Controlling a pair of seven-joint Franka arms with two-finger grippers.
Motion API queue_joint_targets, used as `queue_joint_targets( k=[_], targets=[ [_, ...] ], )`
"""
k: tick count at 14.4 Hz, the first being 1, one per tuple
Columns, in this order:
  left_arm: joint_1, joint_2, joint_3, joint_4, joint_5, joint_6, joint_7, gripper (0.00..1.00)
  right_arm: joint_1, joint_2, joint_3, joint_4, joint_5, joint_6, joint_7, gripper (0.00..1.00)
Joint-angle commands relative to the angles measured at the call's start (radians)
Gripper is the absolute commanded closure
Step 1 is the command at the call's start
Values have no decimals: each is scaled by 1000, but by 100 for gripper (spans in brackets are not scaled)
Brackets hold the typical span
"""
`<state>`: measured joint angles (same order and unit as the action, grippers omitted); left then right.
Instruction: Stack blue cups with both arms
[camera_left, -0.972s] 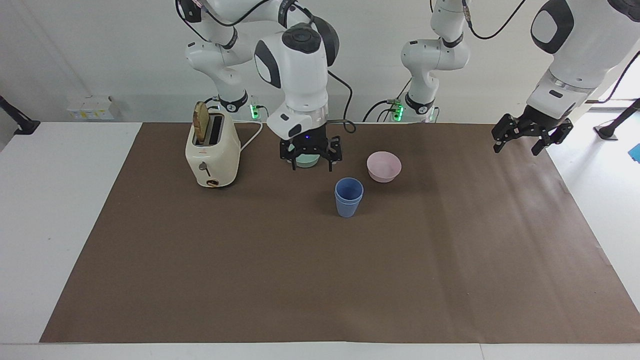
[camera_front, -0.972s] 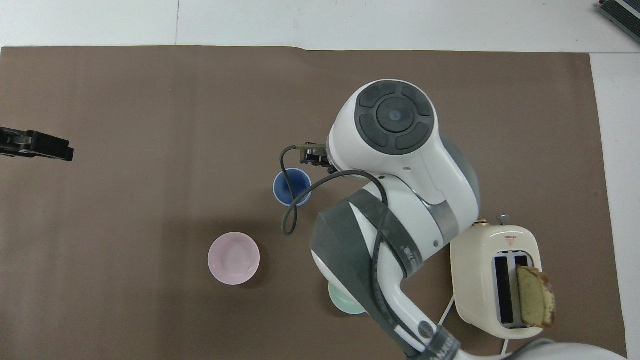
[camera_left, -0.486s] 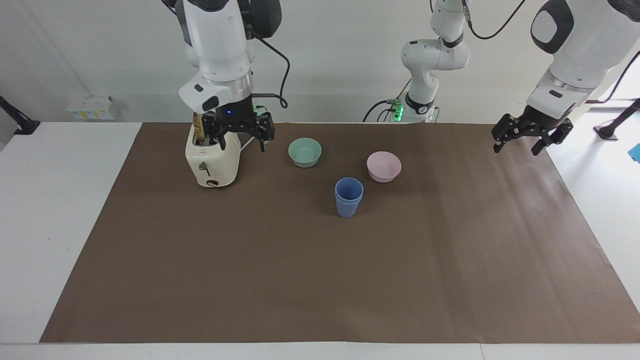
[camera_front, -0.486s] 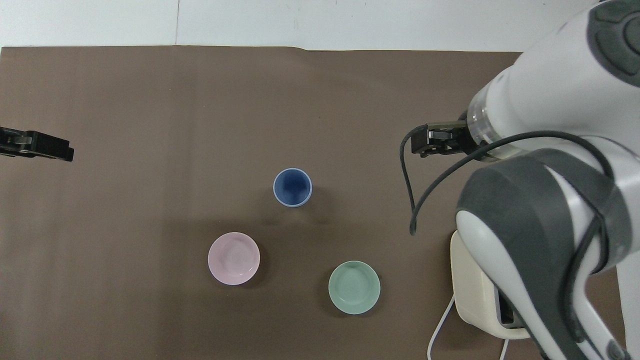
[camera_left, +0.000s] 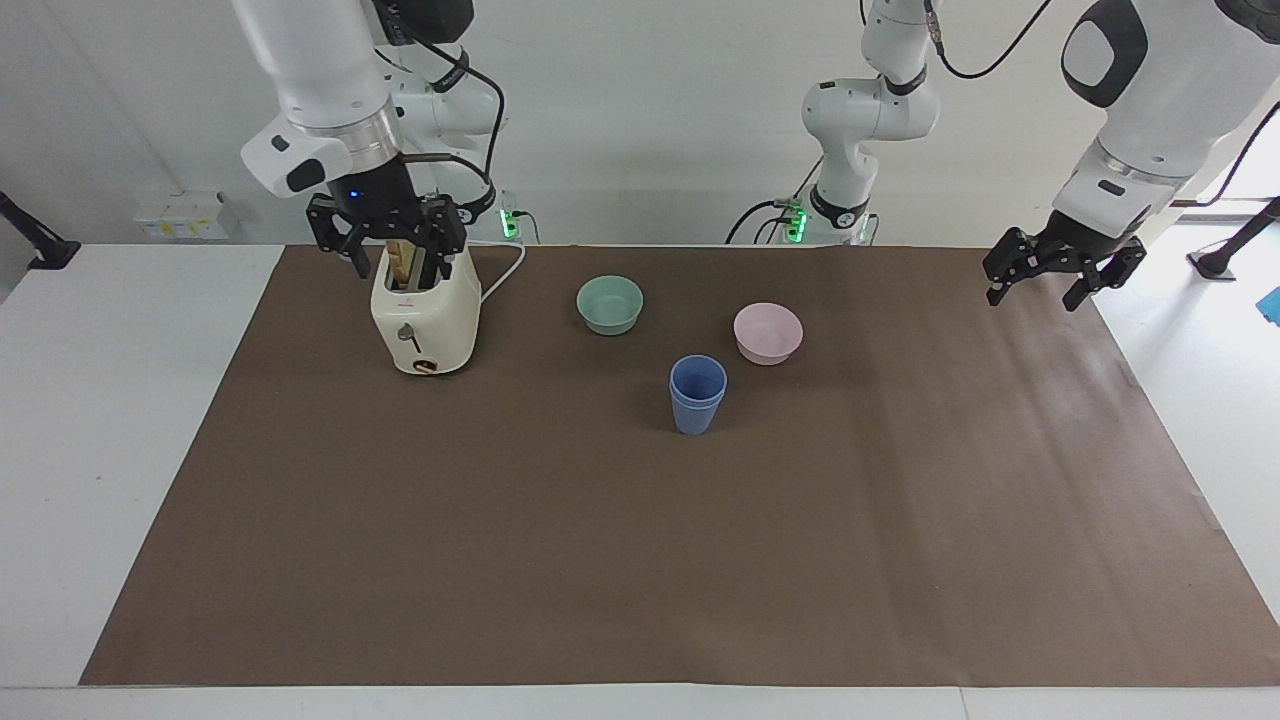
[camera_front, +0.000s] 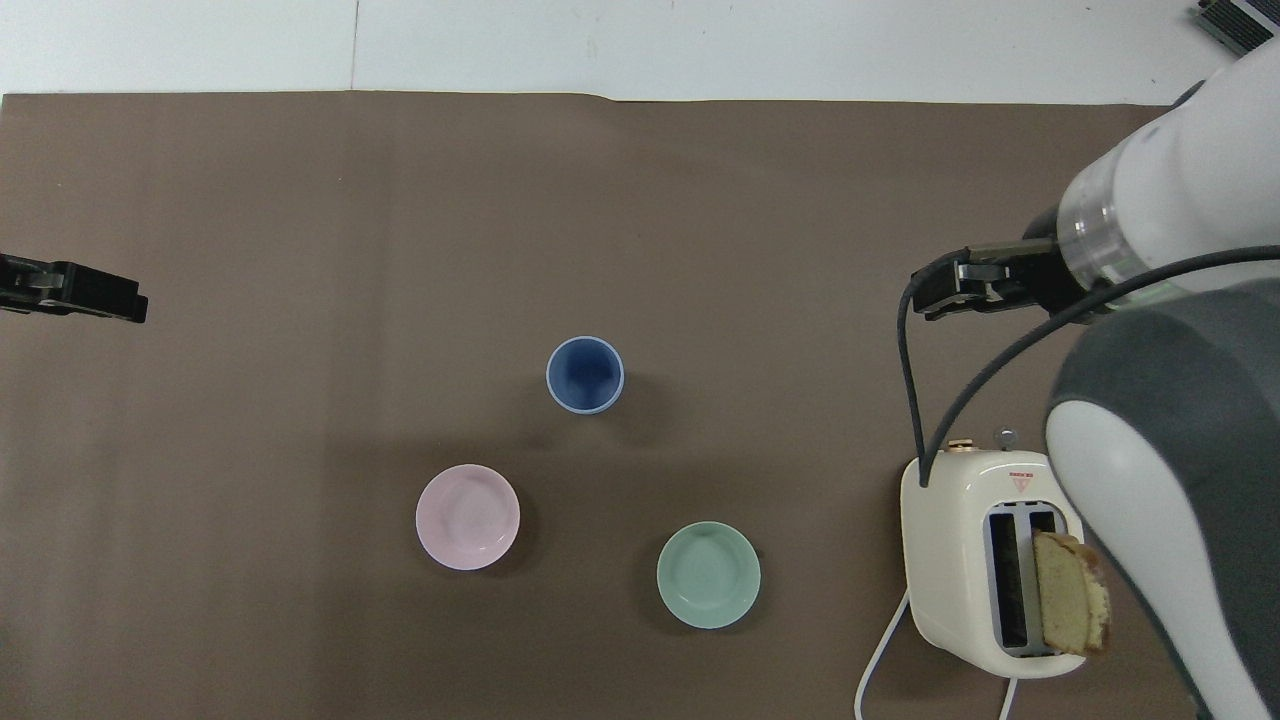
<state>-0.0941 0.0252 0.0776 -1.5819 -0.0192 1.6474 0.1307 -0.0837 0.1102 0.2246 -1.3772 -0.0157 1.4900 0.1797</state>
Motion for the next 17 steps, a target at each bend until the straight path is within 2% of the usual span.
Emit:
queue_joint_targets(
  k=[1,2,4,5,12,17],
  targets=[
    [7,4,-7,16,4,-18,0,0,-31,-41,6,-62,34,4,-26,0],
    [7,4,-7,16,4,-18,0,0,-31,-66,6,-103,36,16,-29,0],
    [7,4,-7,16,4,-18,-2,0,-44,-133,4,-224,34,122,-48,0],
    [7,4,-7,16,4,-18,-2,0,-54,-141,4,-242,34,142,-65,0],
    [5,4,-7,16,4,-18,-2,0,-108,-138,4,-243,34,150,-100,0],
    [7,4,-7,16,4,-20,0,0,-108,-138,4,-241,34,151,-98,0]
  ],
)
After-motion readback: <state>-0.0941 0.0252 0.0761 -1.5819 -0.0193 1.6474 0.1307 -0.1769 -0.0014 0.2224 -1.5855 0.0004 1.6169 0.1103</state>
